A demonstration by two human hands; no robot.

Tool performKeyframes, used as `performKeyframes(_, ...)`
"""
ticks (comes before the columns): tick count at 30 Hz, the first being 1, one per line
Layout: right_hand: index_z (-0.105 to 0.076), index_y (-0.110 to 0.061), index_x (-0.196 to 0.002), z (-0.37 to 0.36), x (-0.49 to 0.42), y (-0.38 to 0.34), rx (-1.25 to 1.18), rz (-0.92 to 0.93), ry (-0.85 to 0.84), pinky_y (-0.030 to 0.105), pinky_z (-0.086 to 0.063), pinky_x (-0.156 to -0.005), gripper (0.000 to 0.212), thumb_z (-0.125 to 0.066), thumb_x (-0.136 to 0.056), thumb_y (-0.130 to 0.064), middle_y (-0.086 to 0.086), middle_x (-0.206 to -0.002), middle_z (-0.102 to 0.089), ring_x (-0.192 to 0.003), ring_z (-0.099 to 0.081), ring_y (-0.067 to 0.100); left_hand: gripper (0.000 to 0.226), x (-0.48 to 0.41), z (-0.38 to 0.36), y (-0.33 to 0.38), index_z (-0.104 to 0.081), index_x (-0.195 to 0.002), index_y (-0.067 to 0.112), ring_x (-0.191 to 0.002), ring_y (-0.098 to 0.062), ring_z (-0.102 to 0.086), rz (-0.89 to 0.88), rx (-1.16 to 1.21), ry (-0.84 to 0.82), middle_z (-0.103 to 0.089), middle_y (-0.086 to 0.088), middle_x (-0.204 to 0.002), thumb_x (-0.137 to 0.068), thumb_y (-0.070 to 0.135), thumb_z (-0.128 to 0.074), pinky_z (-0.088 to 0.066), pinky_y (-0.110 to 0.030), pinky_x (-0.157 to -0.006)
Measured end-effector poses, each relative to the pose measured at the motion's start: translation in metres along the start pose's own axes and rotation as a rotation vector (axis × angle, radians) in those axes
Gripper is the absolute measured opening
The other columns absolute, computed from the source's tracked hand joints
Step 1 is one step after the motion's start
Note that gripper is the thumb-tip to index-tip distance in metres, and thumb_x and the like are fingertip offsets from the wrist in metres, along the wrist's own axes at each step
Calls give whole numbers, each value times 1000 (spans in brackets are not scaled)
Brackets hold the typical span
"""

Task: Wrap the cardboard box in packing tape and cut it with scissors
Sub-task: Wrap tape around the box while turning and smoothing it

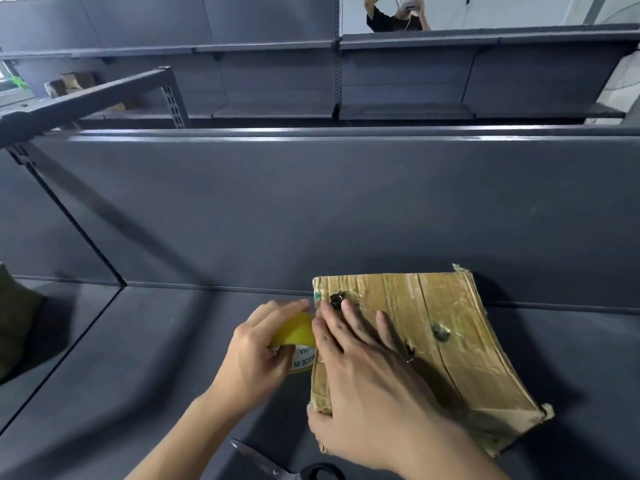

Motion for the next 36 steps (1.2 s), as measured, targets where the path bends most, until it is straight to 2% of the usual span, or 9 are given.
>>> performKeyframes(7, -12, -37, -159, 5, 9, 17, -70, -17, 32, 50, 14, -123, 85, -53, -87, -53, -8, -168, 21, -152, 26, 15, 55, 26, -24, -14, -60, -111, 37, -96, 0, -64, 514, 276, 298, -67, 26, -105, -67, 3, -53, -50, -13, -82)
performKeyframes(12, -30, -37, -155, 14, 18, 27, -81, -42, 70, 49, 8, -125, 72, -52, -88, -51, -13, -169, 7, -155, 17, 16, 25, 31, -61, -22, -72, -107, 15, -99, -32, -71, 826, 758, 332, -75, -16, -103, -85, 7, -64, -58, -52, -87)
performKeyframes(15, -42, -38, -149, 20, 19, 28, -104, -53, 123, 45, 8, -125, 60, -52, -91, -46, -19, -168, -8, -156, 11, 17, 23, 25, -89, -5, -66, -117, -4, -100, -40, -72, 989, 1060, 245, -71, -31, -113, -95, -2, -59, -60, -44, -80)
performKeyframes(18, -55, -38, -137, 26, 19, 28, -145, -39, 143, 43, 8, -124, 43, -53, -94, -41, -24, -164, -19, -157, 4, 21, 37, 20, -100, 2, -64, -127, -2, -112, -44, -67, 1094, 1266, 162, -66, -31, -126, -93, 14, -63, -54, -47, -88)
performKeyframes(21, -64, -38, -120, 42, 23, 34, -219, -6, 246, 37, -2, -127, 26, -58, -94, -39, -29, -159, -28, -157, -5, 18, 48, 3, -89, 13, -65, -130, 4, -113, -40, -68, 1045, 1355, 114, -65, -26, -131, -85, 19, -70, -55, -44, -85)
performKeyframes(25, -67, -33, -105, 78, 36, 44, -402, 84, 517, 5, -16, -114, 16, -67, -91, -40, -23, -153, -44, -133, -20, -29, 25, -45, -40, 36, -66, -120, 7, -111, -35, -69, 754, 995, 225, -72, -21, -118, -96, 13, -62, -58, -49, -89)
performKeyframes(29, -57, -21, -128, 75, 49, 60, -706, 119, 734, 19, -39, -108, 45, -66, -90, -41, -17, -150, -50, -140, -46, 8, 16, -87, 7, 76, -62, -111, 11, -97, -15, -70, 460, 669, 136, -75, -8, -107, -99, 22, -66, -56, -34, -87)
performKeyframes(33, -24, -34, -158, 57, 59, 74, -983, 34, 709, 30, -34, -117, 85, -64, -84, -44, -22, -160, -34, -147, -28, -6, 19, -112, 17, 104, -61, -105, 19, -92, -17, -70, 303, 426, -22, -73, -4, -99, -98, 36, -66, -56, -36, -80)
performKeyframes(36, -32, -48, -151, 56, 64, 92, -1045, -75, 602, 31, -31, -118, 83, -63, -77, -31, -40, -148, -39, -139, -31, -17, 30, -118, 4, 116, -62, -105, 22, -92, -26, -69, 265, 381, -3, -73, -4, -96, -91, 48, -64, -56, -50, -82)
Point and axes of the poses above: each hand's wrist, its own x-axis away from the middle knuckle, its own z-axis out of the back of the hand, y = z × x, the point moved 5 cm from there along -x, towards the middle knuckle
